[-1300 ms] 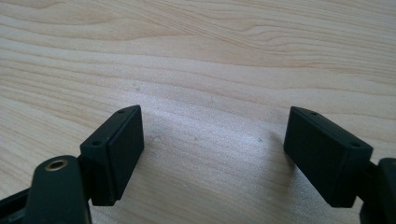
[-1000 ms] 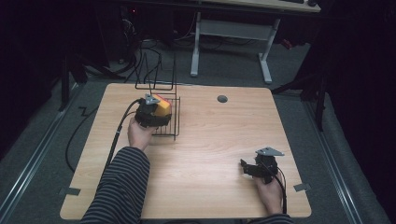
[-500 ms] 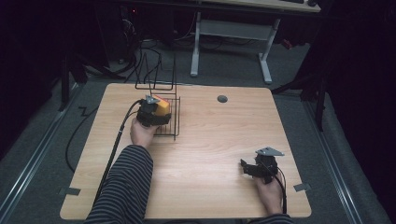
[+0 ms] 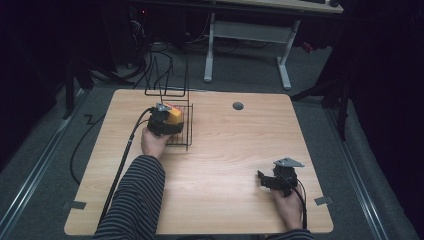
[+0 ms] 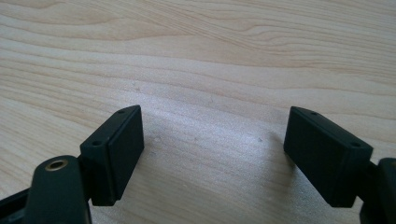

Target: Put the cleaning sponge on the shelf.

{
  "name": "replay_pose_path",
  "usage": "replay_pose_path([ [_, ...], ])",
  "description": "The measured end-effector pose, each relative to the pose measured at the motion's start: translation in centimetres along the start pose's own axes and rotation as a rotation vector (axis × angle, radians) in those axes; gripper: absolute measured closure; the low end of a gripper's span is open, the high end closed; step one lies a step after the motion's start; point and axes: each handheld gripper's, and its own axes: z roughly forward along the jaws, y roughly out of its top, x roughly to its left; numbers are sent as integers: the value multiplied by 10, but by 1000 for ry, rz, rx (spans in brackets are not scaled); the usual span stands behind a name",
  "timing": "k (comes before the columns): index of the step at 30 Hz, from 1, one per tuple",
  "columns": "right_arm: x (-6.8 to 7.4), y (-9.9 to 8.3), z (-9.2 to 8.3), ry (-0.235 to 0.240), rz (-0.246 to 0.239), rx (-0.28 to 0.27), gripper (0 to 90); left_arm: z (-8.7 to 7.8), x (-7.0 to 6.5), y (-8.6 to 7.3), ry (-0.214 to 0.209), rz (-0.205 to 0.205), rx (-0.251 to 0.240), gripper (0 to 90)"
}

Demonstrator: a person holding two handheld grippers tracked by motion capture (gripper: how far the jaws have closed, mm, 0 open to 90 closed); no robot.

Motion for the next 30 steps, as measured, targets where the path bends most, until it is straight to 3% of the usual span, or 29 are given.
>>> replay_pose_path([
  [6, 0, 0, 0, 1, 1, 1, 203, 1, 1, 0, -5, -5, -3, 205],
  [14, 0, 0, 0, 1, 1, 1, 203, 2, 4, -2, -12, -18, 6, 118],
  [25, 0, 0, 0, 1, 1, 1, 203, -4, 3, -1, -26, -5, 12, 3],
  [30, 0, 0, 0, 0, 1, 1, 203, -9, -2, 1, -29, 20, 8, 1],
])
